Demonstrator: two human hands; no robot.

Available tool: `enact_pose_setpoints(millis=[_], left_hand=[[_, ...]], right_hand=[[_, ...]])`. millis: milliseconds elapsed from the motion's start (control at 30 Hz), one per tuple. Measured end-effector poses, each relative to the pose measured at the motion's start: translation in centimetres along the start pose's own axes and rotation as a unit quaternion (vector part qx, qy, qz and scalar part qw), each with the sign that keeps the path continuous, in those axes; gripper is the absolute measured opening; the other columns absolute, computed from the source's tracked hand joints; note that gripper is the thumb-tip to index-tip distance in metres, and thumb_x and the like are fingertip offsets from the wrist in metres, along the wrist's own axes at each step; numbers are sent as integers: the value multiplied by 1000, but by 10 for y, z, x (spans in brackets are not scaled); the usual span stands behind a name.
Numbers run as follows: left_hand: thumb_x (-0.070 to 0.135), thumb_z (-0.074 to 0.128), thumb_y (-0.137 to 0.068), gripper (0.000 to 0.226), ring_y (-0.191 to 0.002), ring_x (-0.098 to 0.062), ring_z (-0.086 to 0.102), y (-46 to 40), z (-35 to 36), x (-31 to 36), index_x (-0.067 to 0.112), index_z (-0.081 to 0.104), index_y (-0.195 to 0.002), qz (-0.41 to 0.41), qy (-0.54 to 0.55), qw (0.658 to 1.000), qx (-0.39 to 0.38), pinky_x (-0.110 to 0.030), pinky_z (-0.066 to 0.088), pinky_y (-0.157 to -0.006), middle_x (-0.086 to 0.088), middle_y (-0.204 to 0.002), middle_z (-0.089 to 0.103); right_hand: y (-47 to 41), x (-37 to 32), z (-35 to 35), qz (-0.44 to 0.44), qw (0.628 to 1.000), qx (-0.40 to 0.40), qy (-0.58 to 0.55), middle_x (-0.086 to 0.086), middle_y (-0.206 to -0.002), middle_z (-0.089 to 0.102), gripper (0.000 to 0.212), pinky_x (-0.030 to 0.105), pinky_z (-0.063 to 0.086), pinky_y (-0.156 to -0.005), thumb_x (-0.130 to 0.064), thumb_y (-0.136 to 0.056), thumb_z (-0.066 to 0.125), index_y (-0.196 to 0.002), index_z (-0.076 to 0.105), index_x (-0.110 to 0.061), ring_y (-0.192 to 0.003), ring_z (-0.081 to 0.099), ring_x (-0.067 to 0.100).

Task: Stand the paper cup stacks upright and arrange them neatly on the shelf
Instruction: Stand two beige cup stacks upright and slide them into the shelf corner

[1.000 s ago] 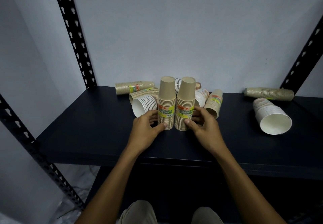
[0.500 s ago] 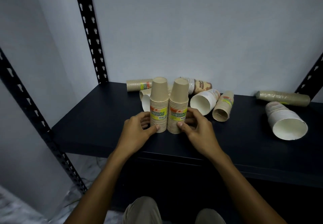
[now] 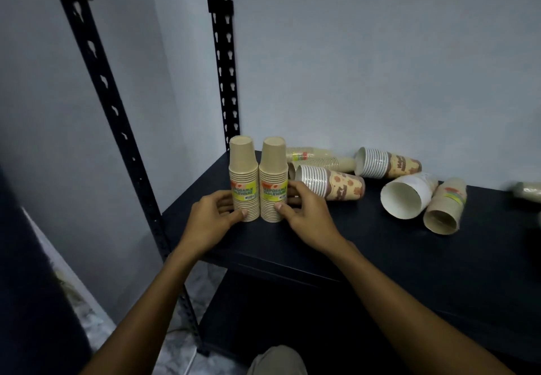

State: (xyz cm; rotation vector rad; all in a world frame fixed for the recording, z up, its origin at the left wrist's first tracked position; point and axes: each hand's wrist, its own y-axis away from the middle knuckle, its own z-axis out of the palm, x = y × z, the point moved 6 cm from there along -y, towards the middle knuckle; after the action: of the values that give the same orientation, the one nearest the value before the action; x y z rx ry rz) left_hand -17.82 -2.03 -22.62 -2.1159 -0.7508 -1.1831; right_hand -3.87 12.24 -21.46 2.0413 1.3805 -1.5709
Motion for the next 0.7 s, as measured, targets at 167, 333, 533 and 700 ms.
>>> enact_pose_setpoints(millis=[167,333,533,700], left_hand=[[15,78,-77,47,-98,-8,66,-27,-16,-14,11,62,-120,-5,-20,999,28,-31,53,-92,1,-110,70],[17,76,-80,46,-93,-7,63,-50,-21,-16,8,60,-122,-5,-30,997,68,-14,48,-78,1,-108,67],[14,77,-78,44,-93,-11,66,-56,-36,-32,7,63,-119,-14,-26,987,156,-18,51,-81,-4,-108,70],[16,77,-78,44,-92,-8,64,-59,-36,-41,8,62,-119,-38,-7,985,167,-6,47,-74,-3,-108,70]], right_hand=[[-38,4,24,2,1000,5,10,1,-118,65,48,17,50,-85,-14,-88,67,-133,49,-11,-99,62,5],[-69,11,36,11,1000,-2,16,0,-122,63,48,24,50,-90,-18,-90,65,-135,47,-14,-105,60,9],[-98,15,58,20,999,-23,-16,1,-124,63,48,30,50,-97,-13,-89,65,-134,49,-17,-110,60,10],[-109,23,66,25,999,-19,-44,-3,-120,65,47,21,48,-93,-11,-89,65,-133,51,-17,-106,60,3]])
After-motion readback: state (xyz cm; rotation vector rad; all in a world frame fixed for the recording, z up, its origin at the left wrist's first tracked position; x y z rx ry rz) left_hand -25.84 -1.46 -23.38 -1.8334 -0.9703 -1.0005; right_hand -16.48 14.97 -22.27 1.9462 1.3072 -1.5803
